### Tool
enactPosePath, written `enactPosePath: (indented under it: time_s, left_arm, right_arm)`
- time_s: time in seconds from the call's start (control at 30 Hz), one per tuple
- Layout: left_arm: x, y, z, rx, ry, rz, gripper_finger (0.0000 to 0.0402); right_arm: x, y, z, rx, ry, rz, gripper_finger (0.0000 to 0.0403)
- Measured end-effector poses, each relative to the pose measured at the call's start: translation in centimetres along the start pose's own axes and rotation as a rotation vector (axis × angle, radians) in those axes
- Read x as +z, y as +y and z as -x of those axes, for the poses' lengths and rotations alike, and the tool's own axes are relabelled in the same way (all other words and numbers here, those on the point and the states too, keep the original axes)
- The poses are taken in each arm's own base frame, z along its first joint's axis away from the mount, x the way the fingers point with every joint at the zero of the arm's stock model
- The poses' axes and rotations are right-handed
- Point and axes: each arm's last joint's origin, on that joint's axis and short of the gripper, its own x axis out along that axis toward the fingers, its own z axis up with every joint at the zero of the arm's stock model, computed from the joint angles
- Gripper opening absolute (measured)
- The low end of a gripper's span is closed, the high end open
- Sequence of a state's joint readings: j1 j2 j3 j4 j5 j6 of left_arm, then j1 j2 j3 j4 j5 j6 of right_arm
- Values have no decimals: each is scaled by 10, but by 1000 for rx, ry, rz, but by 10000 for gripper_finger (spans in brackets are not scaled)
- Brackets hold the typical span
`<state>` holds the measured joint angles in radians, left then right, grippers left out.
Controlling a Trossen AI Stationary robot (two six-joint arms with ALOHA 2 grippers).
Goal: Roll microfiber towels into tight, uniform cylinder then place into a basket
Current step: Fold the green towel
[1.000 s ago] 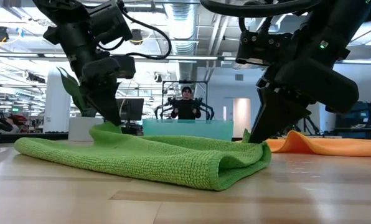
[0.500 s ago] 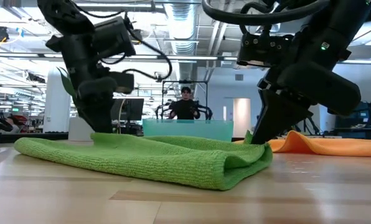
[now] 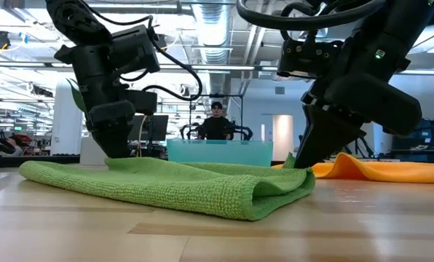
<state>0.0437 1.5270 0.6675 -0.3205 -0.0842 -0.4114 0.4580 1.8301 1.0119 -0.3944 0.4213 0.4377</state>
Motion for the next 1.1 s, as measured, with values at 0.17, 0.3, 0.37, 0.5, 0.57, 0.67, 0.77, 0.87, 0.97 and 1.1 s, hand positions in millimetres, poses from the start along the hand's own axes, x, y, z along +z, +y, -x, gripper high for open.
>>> enactPosePath:
  time_s: [0.17, 0.3, 0.37, 0.5, 0.57, 0.67, 0.77, 0.87, 0.97, 1.1]
  left_arm:
    - [-4, -10, 7, -13, -19, -27, 9]
    - [-6, -21, 22, -59, -71, -28, 10]
    - [-8, -27, 32, -90, -98, -23, 10]
    - [-17, -38, 49, -133, -117, -5, 10]
    - [-22, -43, 57, -148, -132, -4, 11]
    - [-29, -50, 68, -173, -159, 2, 11]
    - [-35, -57, 79, -199, -194, 10, 11]
    - [-40, -61, 90, -227, -231, 17, 11]
    - [-46, -64, 102, -253, -278, 7, 11]
    - [-52, -64, 121, -291, -344, 29, 11]
  right_arm:
    - [-2, -2, 0, -33, 12, 13, 8]
    - [-1, -2, 1, -37, 15, 17, 8]
    - [1, 0, 4, -56, 6, 25, 8]
    - [8, 9, 17, -74, -6, 73, 6]
    - [13, 16, 26, -83, -29, 91, 4]
    - [18, 24, 38, -117, -55, 127, 4]
    - [21, 31, 50, -143, -76, 155, 4]
    - [24, 38, 62, -164, -95, 182, 3]
    - [26, 41, 72, -192, -107, 206, 3]
    - [32, 43, 86, -243, -124, 232, 4]
